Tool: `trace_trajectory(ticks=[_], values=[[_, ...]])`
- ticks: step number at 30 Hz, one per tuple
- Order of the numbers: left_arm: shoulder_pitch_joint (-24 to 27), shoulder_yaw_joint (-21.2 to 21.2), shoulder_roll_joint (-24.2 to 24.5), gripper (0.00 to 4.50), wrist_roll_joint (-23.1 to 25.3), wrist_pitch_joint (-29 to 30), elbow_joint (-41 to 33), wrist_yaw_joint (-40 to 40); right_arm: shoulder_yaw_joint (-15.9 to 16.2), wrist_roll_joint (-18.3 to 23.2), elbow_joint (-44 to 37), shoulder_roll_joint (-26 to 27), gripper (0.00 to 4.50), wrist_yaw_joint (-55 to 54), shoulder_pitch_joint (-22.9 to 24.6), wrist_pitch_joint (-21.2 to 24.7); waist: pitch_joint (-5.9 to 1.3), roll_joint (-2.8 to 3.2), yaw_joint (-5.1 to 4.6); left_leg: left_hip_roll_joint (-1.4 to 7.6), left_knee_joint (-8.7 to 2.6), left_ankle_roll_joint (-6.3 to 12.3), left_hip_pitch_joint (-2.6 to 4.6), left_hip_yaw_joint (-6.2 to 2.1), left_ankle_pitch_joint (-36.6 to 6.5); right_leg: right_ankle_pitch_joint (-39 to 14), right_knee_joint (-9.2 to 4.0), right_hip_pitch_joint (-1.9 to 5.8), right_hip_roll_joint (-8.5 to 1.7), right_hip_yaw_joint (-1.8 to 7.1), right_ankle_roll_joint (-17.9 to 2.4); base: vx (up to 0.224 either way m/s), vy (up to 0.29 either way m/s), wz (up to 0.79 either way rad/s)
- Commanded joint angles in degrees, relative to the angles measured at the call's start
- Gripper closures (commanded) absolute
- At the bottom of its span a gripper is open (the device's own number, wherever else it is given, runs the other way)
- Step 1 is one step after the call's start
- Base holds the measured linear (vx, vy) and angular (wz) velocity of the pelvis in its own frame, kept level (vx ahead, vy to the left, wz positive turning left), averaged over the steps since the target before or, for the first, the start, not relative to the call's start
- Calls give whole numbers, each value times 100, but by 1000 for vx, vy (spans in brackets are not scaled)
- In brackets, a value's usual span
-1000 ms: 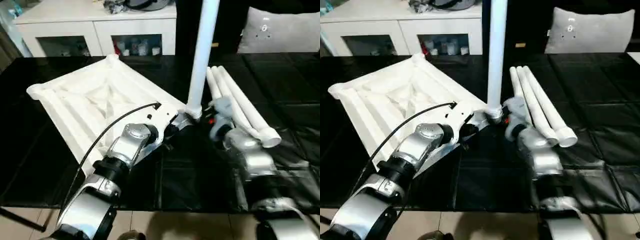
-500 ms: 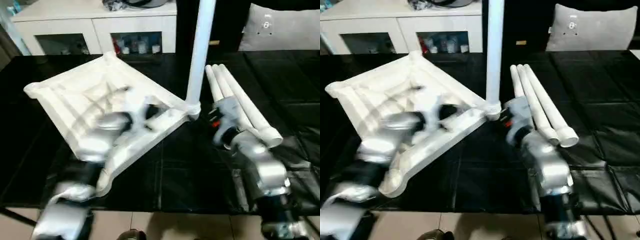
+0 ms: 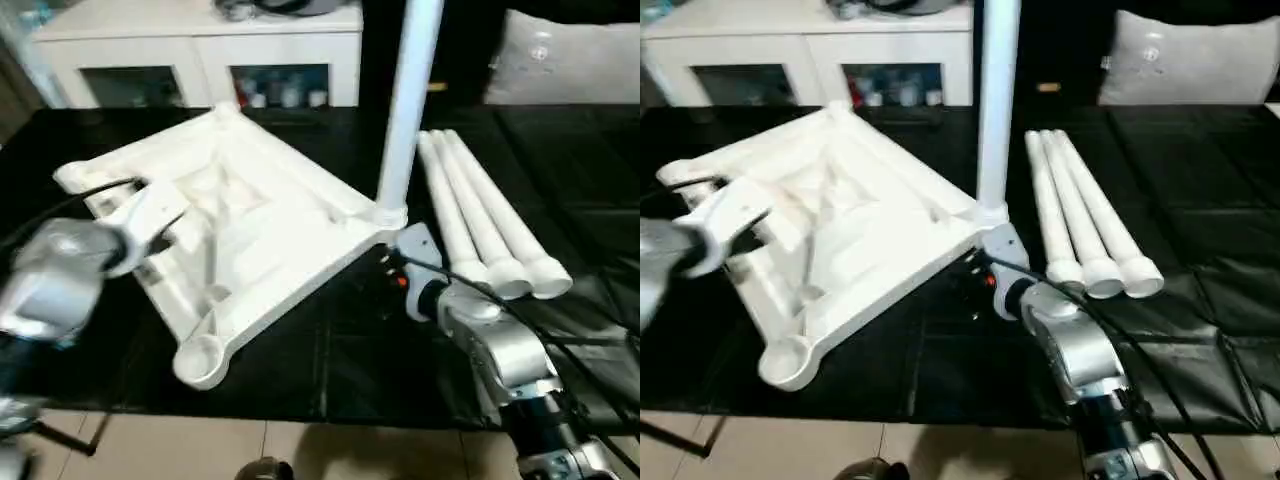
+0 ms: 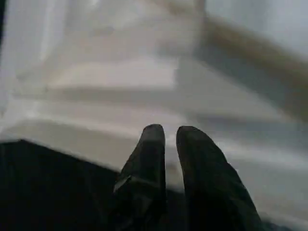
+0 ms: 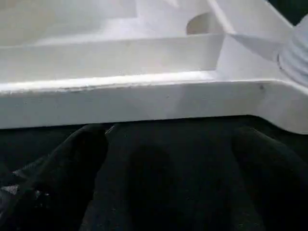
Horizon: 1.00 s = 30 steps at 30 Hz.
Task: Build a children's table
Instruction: Rotate table base
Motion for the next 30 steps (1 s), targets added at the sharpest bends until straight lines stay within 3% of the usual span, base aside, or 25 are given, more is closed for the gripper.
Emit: trace_trajectory(ticks=[1,9,15,18,22,30], values=[[100,-180,167,384,98,136,-168,-293,42,-59,149,31,0,-20,-138,10,-391,22,-24,359,-434,-116,217,-191,-1135,-638,-381,194,-521,322,-980,0,0,0],[306,-504,-50,384,-104,303,-212,-534,142,-233,1155,260,0,-120,-598,-385,-391,33,-59,334,-415,-179,210,-194,-1340,-920,-402,203,-540,337,-1044,0,0,0],[520,-881,101,384,-214,346,-557,-1151,125,-317,2008,494,0,-250,-975,-809,-414,6,-74,337,-386,-67,187,-192,-1081,-646,-362,228,-548,331,-1135,0,0,0],[683,-948,79,384,-554,266,-889,-1544,79,-337,2362,628,0,-271,-1151,-1079,-413,0,-78,339,-377,-10,194,-178,-989,-552,-348,219,-531,322,-1194,0,0,0],[725,-900,-276,384,-1156,123,-1214,-1851,51,-337,2667,752,0,-265,-1339,-1333,-398,-2,-99,332,-389,-59,206,-170,-1136,-747,-361,215,-516,320,-1178,0,0,0],[637,-860,-1095,384,-1492,-264,-1301,-1768,78,-361,2870,784,0,-167,-1436,-1563,-408,-69,-213,309,-351,90,157,-155,-926,-584,-363,281,-519,317,-1221,0,0,0]])
